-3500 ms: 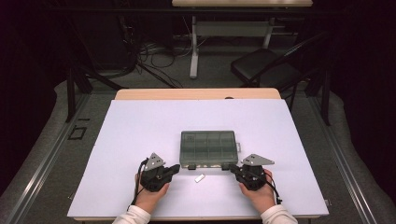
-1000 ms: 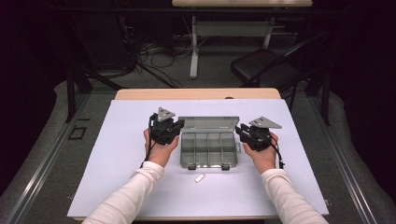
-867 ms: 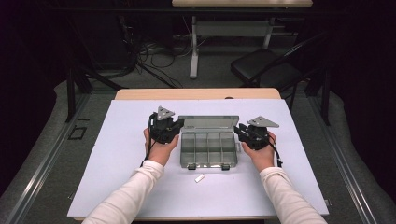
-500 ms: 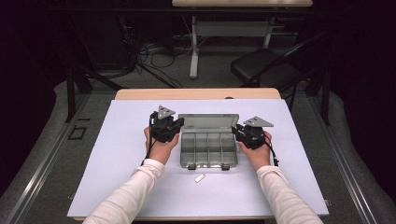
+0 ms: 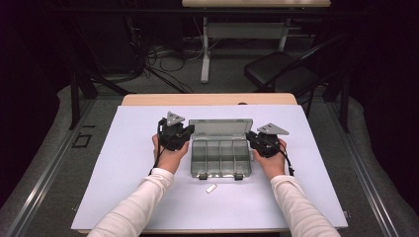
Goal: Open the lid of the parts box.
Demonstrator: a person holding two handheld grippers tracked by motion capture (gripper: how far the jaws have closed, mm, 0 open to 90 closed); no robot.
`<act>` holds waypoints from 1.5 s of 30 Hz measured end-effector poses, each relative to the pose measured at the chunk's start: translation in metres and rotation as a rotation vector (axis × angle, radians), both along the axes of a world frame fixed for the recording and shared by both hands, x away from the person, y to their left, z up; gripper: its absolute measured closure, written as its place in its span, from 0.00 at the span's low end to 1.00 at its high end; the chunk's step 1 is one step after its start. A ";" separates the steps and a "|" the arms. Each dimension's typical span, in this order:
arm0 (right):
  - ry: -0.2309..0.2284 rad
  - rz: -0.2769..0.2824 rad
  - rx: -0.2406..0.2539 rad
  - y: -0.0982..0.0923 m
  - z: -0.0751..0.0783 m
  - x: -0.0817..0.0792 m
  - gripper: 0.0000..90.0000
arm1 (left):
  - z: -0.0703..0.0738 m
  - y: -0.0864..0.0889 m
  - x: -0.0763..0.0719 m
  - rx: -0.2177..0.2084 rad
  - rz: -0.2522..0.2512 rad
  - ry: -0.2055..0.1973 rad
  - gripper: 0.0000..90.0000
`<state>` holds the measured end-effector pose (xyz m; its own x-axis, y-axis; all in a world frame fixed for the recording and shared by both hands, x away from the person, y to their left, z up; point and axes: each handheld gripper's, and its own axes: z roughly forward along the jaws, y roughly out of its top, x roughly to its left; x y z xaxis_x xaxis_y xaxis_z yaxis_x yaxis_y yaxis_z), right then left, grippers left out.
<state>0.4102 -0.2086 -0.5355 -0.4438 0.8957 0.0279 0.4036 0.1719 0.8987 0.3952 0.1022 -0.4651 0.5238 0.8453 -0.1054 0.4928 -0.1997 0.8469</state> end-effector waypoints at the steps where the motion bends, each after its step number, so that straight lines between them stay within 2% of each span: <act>1: -0.001 0.000 0.000 0.000 0.000 0.000 0.92 | 0.000 0.000 -0.001 0.001 -0.005 0.002 1.00; 13: -0.003 0.005 -0.006 -0.001 0.001 -0.001 0.93 | -0.016 0.009 -0.006 0.023 -0.010 0.037 0.99; 20: 0.000 0.003 -0.002 0.000 0.001 -0.001 0.93 | -0.025 0.011 -0.008 0.032 -0.027 0.072 0.94; 25: 0.001 0.004 -0.002 -0.001 0.001 -0.001 0.93 | -0.031 0.007 -0.010 0.064 -0.064 0.085 0.75; 26: 0.001 0.004 -0.002 -0.001 0.001 -0.001 0.93 | -0.033 0.006 -0.010 0.071 -0.072 0.091 0.65; 27: 0.001 0.004 -0.002 -0.001 0.001 -0.001 0.93 | -0.034 0.005 -0.011 0.075 -0.081 0.099 0.65; 30: -0.001 0.005 -0.005 -0.001 0.001 -0.001 0.93 | -0.039 0.002 -0.012 0.102 -0.080 0.089 0.47; 33: 0.000 0.006 -0.005 -0.001 0.001 -0.001 0.93 | -0.043 0.001 -0.012 0.123 -0.082 0.097 0.36; 35: -0.002 0.005 -0.003 -0.001 0.001 -0.001 0.93 | -0.047 0.000 -0.012 0.138 -0.093 0.105 0.34; 39: -0.003 0.006 -0.004 -0.001 0.001 -0.001 0.93 | -0.055 -0.001 -0.013 0.206 -0.109 0.095 0.33; 43: -0.003 0.003 -0.008 0.000 0.001 -0.001 0.93 | -0.061 -0.002 -0.014 0.239 -0.127 0.098 0.33; 45: -0.003 0.002 -0.009 0.000 0.001 -0.002 0.93 | -0.065 -0.004 -0.014 0.242 -0.135 0.097 0.33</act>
